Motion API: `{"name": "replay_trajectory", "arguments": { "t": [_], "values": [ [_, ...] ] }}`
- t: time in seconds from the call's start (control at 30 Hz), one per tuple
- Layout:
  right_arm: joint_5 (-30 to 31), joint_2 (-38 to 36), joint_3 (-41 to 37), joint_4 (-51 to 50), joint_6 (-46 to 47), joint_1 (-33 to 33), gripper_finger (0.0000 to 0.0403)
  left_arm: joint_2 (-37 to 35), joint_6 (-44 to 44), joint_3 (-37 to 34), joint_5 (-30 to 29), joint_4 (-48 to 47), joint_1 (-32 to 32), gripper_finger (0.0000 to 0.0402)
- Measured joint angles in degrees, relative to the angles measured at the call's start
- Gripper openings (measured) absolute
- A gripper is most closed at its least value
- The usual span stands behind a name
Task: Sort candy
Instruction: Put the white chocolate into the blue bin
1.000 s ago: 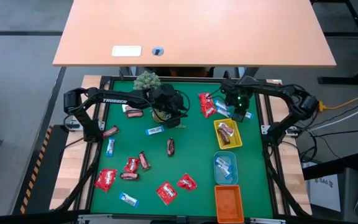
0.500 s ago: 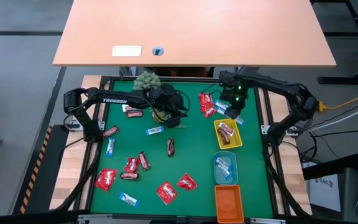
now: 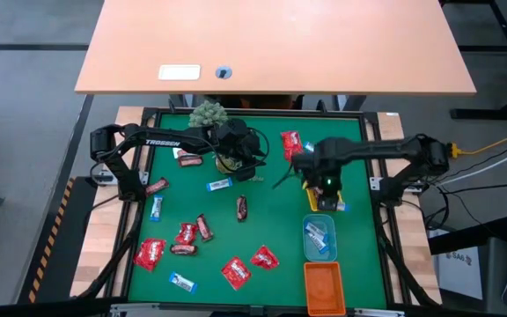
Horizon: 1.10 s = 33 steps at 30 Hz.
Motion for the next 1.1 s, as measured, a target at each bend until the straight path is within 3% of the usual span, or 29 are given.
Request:
{"name": "replay_trajectory", "arguments": {
  "t": [0.33,0.63,0.87,1.1],
  "values": [
    [0.0,0.0,0.0,10.0,9.8,13.1,0.0118,0.0,0.0,0.0,0.0,0.0,0.0,0.0156],
    [0.1,0.0,0.0,15.7,12.7,18.8,0.0121,0.0,0.0,0.0,0.0,0.0,0.0,0.0156],
    [0.4,0.0,0.0,16.5,14.5,18.7,0.0182,0.0,0.0,0.0,0.0,0.0,0.0,0.0156],
    [5.1,0.0,0.0,16.1,12.4,18.4,0.0231,0.0,0.0,0.0,0.0,0.0,0.0,0.0156]
  ]
}}
